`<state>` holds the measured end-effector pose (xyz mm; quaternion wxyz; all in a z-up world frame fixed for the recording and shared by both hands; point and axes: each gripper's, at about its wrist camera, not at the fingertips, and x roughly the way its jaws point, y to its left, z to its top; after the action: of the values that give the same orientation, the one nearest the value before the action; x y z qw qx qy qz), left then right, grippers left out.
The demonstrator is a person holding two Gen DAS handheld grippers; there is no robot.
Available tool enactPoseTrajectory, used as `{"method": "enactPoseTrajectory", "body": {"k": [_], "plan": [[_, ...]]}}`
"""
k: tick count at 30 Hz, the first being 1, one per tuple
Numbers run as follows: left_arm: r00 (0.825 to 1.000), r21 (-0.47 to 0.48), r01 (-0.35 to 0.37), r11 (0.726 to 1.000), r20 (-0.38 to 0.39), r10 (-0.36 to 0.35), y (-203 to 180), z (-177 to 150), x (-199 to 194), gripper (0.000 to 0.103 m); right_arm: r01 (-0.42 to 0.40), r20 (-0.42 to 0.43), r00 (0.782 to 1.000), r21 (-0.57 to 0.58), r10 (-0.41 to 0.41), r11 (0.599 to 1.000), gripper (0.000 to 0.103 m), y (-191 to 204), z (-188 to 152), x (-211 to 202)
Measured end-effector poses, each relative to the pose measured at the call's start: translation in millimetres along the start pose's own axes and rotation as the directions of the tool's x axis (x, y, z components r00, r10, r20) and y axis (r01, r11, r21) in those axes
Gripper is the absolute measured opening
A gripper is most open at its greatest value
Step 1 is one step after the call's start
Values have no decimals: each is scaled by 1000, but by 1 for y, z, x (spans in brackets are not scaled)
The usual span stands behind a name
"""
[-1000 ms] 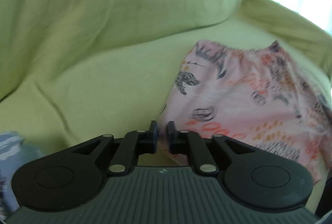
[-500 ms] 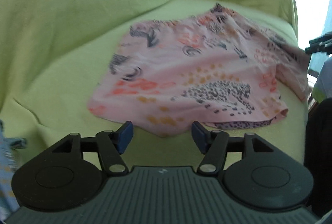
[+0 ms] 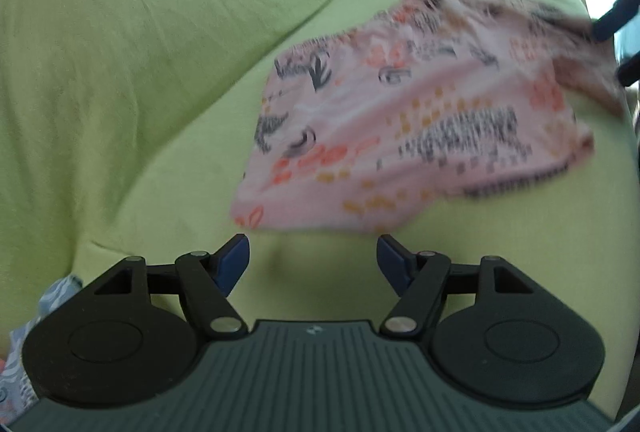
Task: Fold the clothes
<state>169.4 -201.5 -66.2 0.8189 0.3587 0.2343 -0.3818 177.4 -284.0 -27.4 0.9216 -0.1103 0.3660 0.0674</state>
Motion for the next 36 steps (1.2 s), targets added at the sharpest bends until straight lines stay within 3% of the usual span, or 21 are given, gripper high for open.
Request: {"method": "enactPoseTrajectory", "body": {"k": [2,4,7,10,13,18,20,21,22,25,27,31,34,36], "plan": [[1000,-6,-1,1000,7,1,-1,-7,-6,69,-43,-58,998,-169,33,985,39,29,15,22],[1000,-23,-1,1000,10,1,-1,-12,-8,70,-76,-120,992,-319,39,945,39,54,24,44],[1000,-36,-9,999,13,10,-4,-17,-8,72,-116,-164,985,-393,54,912,39,71,33,69],[999,-18,-43,999,11,43,-8,-21,-7,72,-132,-137,987,-383,86,914,40,81,50,83],[998,-47,-55,997,22,57,-4,-25,-13,73,-95,-75,995,-413,71,906,42,97,69,100],[998,-85,-40,996,46,44,1,-32,-20,77,33,-27,998,-574,-60,818,41,127,79,146],[998,-69,-37,997,54,41,-1,-33,-19,77,50,1,998,-609,-62,792,41,129,78,151],[997,-59,-40,997,56,43,-4,-33,-17,77,43,1,999,-603,-53,797,32,127,81,152],[997,-48,-44,998,58,46,-6,-32,-14,77,21,-9,999,-568,-32,822,4,121,85,153],[993,-14,-73,997,87,74,-14,-23,-7,77,-99,-26,995,-320,96,942,0,86,107,146],[989,5,-96,995,109,95,-21,-14,0,80,-220,-15,976,-90,219,971,0,51,120,140],[982,57,-131,990,145,122,-36,6,16,84,-368,46,929,202,367,908,1,2,126,136],[972,68,-172,983,176,157,-43,20,28,84,-414,84,909,298,409,860,1,-17,126,136],[965,82,-199,977,191,180,-44,26,35,73,-424,87,904,317,419,849,1,-22,127,138]]}}
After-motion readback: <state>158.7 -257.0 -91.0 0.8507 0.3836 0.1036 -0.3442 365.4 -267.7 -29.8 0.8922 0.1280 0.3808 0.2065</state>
